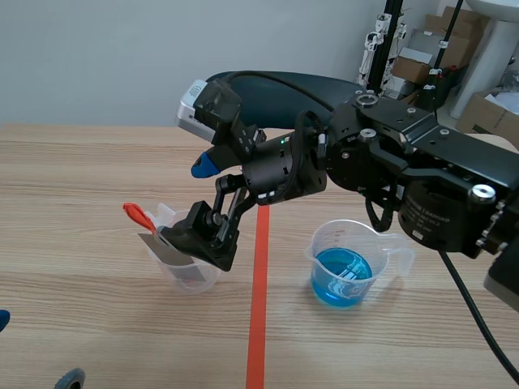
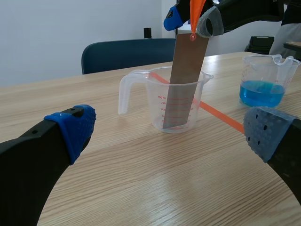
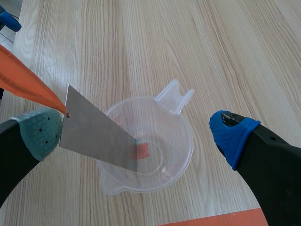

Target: Do the redox reaction experiment. return to the home posture

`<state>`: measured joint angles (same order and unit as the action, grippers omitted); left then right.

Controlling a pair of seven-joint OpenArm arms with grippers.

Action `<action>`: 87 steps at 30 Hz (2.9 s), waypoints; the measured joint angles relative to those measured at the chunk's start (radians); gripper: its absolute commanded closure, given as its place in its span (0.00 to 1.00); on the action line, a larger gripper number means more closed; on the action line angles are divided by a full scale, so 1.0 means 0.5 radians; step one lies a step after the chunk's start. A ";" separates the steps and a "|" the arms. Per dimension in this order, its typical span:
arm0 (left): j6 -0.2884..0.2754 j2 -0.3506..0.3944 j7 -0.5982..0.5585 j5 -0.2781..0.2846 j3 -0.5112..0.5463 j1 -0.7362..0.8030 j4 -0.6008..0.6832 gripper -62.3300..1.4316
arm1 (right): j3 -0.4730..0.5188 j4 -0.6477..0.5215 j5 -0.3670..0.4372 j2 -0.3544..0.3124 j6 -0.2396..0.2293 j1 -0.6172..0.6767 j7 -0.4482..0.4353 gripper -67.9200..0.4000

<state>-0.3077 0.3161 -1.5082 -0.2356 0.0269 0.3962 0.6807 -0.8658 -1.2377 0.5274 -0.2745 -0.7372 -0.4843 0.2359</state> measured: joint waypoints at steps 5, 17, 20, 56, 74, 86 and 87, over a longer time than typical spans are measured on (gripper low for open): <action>0.000 0.000 0.000 0.000 0.000 0.000 0.000 0.00 | 0.000 0.000 0.000 0.000 0.000 0.000 -0.001 0.00; 0.000 0.000 0.000 0.000 0.000 0.000 0.000 0.00 | 0.000 0.000 0.000 0.000 0.000 0.000 -0.001 0.00; 0.000 0.000 0.000 0.000 0.000 0.000 0.000 0.00 | 0.000 0.000 0.000 -0.001 0.000 0.000 -0.001 0.00; 0.010 0.652 0.000 0.454 -0.002 0.476 0.213 0.00 | 0.314 -0.855 0.227 -1.096 0.237 0.204 -0.385 0.00; 0.017 1.212 0.720 1.069 0.195 0.748 1.383 0.00 | 0.866 -1.288 -0.544 -1.328 1.345 1.216 -0.874 0.00; 0.123 1.071 1.169 0.916 0.211 0.747 1.897 0.00 | 1.440 -1.323 -0.652 -1.221 1.558 1.632 -1.090 0.00; 0.122 1.059 1.168 0.883 0.211 0.747 1.904 0.00 | 1.441 -1.334 -0.651 -1.205 1.593 1.637 -1.086 0.00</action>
<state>-0.2466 0.8455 -0.9241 0.2058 0.1322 0.7696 1.6329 -0.1452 -1.9045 0.2020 -0.8768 0.0593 0.3340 -0.3073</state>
